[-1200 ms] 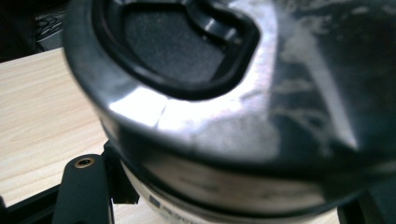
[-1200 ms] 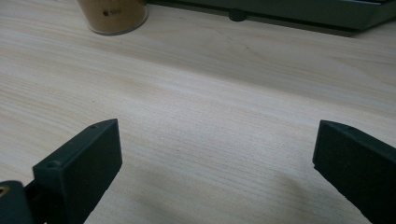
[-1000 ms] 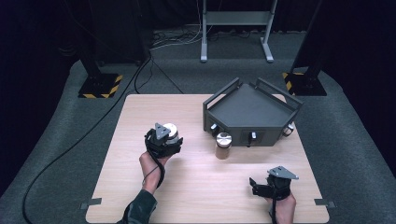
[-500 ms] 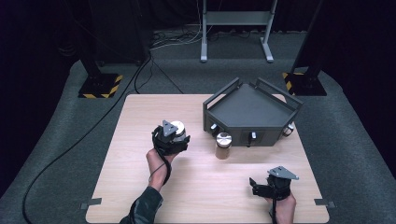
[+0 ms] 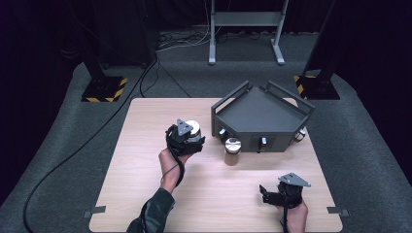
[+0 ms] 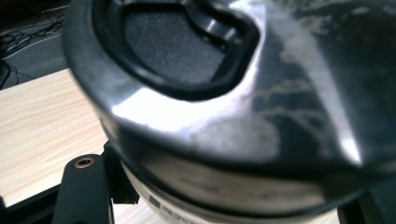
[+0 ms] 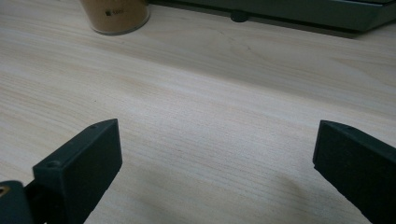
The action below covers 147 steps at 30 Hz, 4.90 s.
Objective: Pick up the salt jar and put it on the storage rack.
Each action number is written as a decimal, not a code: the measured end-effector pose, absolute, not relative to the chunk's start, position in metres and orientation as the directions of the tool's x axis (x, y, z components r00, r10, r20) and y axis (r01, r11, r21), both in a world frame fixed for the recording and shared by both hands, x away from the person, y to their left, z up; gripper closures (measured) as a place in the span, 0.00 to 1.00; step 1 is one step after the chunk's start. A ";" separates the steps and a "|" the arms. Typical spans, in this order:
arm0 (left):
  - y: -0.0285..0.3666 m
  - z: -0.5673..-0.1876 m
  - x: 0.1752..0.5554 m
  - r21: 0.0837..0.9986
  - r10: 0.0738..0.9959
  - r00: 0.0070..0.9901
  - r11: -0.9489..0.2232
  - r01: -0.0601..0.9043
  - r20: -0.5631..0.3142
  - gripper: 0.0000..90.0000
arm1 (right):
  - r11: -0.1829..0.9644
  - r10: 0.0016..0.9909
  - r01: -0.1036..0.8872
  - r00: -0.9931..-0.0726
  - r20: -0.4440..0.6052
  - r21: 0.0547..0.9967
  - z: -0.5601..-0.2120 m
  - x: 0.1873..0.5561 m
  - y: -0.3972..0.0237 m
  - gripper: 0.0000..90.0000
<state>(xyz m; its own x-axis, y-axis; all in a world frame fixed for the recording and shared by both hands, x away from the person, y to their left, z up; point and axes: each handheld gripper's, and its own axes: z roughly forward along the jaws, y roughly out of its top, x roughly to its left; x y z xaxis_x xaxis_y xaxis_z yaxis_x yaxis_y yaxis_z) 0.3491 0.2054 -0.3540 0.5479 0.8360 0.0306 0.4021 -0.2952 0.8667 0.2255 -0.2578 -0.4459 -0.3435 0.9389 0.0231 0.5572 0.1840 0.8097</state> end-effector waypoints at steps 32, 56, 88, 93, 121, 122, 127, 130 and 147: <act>0.183 -0.329 0.370 0.869 0.806 0.592 -0.307 0.389 0.020 0.35 | 0.183 0.937 0.561 -0.348 0.029 0.807 -0.446 0.227 -0.259 0.01; 0.161 -0.316 0.386 0.871 0.799 0.601 -0.314 0.379 0.027 0.35 | 0.182 0.938 0.559 -0.344 0.027 0.809 -0.446 0.226 -0.258 0.01; 0.127 -0.297 0.407 0.869 0.782 0.622 -0.338 0.362 0.045 0.35 | 0.186 0.937 0.560 -0.349 0.026 0.807 -0.445 0.226 -0.258 0.01; 0.121 -0.296 0.411 0.868 0.781 0.623 -0.337 0.365 0.041 0.35 | 0.186 0.936 0.560 -0.350 0.027 0.807 -0.445 0.227 -0.259 0.01; 0.092 -0.293 0.425 0.858 0.765 0.642 -0.364 0.363 0.053 0.35 | 0.189 0.935 0.555 -0.355 0.026 0.810 -0.446 0.226 -0.259 0.01; 0.091 -0.294 0.425 0.857 0.766 0.641 -0.364 0.365 0.052 0.35 | 0.189 0.934 0.555 -0.356 0.026 0.810 -0.446 0.226 -0.259 0.01; 0.086 -0.295 0.429 0.854 0.762 0.645 -0.369 0.368 0.051 0.35 | 0.189 0.934 0.555 -0.357 0.026 0.810 -0.446 0.226 -0.260 0.01; 0.082 -0.296 0.429 0.852 0.765 0.642 -0.371 0.369 0.055 0.35 | 0.190 0.934 0.553 -0.357 0.025 0.811 -0.446 0.225 -0.260 0.01; 0.072 -0.306 0.438 0.845 0.766 0.642 -0.365 0.391 0.033 0.35 | 0.189 0.933 0.550 -0.358 0.026 0.814 -0.446 0.225 -0.260 0.01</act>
<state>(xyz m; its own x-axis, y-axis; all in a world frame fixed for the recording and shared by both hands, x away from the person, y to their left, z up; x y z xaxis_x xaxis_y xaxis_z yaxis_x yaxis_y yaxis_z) 0.4384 0.0725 -0.3058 0.6425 0.7656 0.0333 0.3907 -0.3646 0.8452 0.2246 -0.2601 -0.4465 -0.3583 0.9332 0.0260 0.5499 0.1885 0.8137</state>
